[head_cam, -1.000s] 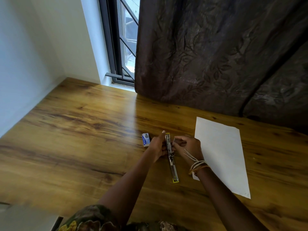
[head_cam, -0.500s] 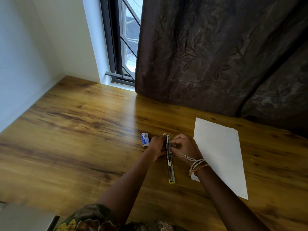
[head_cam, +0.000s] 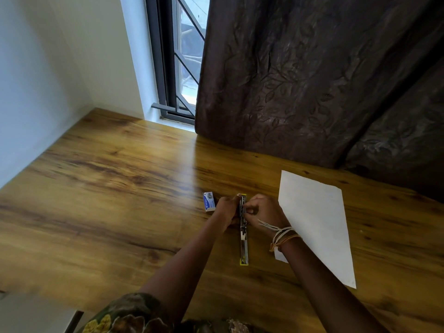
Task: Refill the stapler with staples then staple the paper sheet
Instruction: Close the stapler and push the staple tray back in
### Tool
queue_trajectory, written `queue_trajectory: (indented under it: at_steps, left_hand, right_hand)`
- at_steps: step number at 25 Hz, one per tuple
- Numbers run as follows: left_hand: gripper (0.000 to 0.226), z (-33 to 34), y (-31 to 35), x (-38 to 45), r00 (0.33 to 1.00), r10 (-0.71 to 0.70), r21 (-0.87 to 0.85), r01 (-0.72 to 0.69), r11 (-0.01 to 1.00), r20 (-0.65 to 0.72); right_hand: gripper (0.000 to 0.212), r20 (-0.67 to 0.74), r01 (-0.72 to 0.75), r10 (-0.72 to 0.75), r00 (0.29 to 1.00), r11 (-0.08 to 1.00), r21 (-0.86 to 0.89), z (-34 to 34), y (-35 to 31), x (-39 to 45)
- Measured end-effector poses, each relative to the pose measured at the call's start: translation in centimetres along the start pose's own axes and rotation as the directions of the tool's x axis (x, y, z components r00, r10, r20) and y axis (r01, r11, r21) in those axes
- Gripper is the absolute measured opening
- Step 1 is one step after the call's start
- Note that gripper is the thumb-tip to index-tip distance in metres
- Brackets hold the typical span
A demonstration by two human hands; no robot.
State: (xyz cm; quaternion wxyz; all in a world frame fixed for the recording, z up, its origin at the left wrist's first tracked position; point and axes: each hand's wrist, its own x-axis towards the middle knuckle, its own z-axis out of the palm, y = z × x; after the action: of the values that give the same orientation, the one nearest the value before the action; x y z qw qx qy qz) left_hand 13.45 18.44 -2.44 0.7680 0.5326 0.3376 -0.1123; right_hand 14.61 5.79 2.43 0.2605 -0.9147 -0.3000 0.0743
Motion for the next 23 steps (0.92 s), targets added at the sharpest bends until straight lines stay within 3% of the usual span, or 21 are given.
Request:
queue_trajectory:
  at_steps: [10, 17, 23]
  left_hand:
    - [0.028, -0.06, -0.31, 0.5, 0.999, 0.016, 0.088, -0.012, 0.996, -0.044]
    - [0.034, -0.08, -0.01, 0.41, 0.999, -0.014, 0.031, 0.015, 0.999, -0.039]
    - [0.022, -0.13, 0.12, -0.03, 0.999, -0.021, 0.02, 0.022, 1.0, -0.036]
  right_hand:
    - [0.007, 0.023, -0.082, 0.083, 0.996, 0.996, -0.031, -0.08, -0.52, 0.3]
    - [0.012, 0.06, -0.088, 0.089, 0.994, 0.996, -0.029, -0.18, -0.69, 0.51]
    - [0.015, 0.068, -0.116, 0.114, 0.991, 0.993, 0.022, -0.31, -0.33, 0.74]
